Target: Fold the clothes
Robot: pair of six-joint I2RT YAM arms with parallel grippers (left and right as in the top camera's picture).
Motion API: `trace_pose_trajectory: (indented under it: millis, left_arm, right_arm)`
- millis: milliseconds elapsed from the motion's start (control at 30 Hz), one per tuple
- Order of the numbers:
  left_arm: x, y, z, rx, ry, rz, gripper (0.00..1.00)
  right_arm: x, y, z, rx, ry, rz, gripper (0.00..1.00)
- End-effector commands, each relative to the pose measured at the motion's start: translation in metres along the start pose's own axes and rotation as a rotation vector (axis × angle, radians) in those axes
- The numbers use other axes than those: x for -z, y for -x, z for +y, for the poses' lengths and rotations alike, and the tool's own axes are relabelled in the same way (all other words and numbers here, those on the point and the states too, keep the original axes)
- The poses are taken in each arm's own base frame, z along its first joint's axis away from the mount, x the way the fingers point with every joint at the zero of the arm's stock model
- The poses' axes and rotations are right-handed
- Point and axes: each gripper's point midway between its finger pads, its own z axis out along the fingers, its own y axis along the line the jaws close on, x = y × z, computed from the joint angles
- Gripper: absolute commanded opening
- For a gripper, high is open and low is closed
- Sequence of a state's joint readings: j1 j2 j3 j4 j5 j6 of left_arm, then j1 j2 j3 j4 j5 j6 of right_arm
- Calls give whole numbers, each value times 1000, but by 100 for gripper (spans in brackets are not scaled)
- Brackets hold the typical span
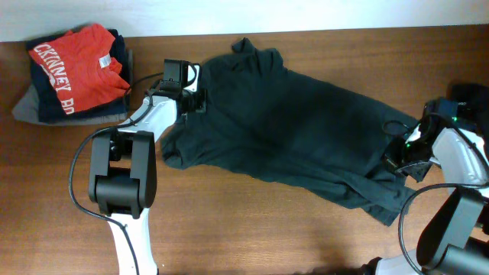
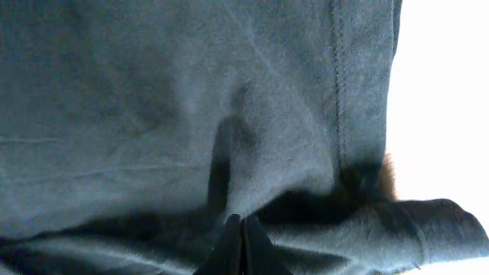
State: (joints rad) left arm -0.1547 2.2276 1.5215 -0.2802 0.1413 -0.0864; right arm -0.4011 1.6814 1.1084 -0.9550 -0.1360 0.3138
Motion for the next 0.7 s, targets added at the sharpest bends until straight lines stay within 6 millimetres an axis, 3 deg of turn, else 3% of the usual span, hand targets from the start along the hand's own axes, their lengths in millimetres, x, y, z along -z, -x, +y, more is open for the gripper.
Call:
trace_pose_trajectory:
  millis: [0, 300, 433, 667]
  left_arm:
    - [-21, -34, 28, 25, 60, 94, 1]
    - [-12, -40, 75, 108, 106, 112, 1]
    - [-5, -49, 101, 160, 132, 140, 1]
    - [3, -62, 127, 220, 158, 179, 1]
  right_arm:
    - [-11, -5, -6, -9, -22, 10, 4]
    - [-22, -3, -20, -19, -86, -23, 4]
    - [-22, 0, -19, -17, -84, -38, 4]
    - [-22, 13, -15, -12, -67, -87, 4]
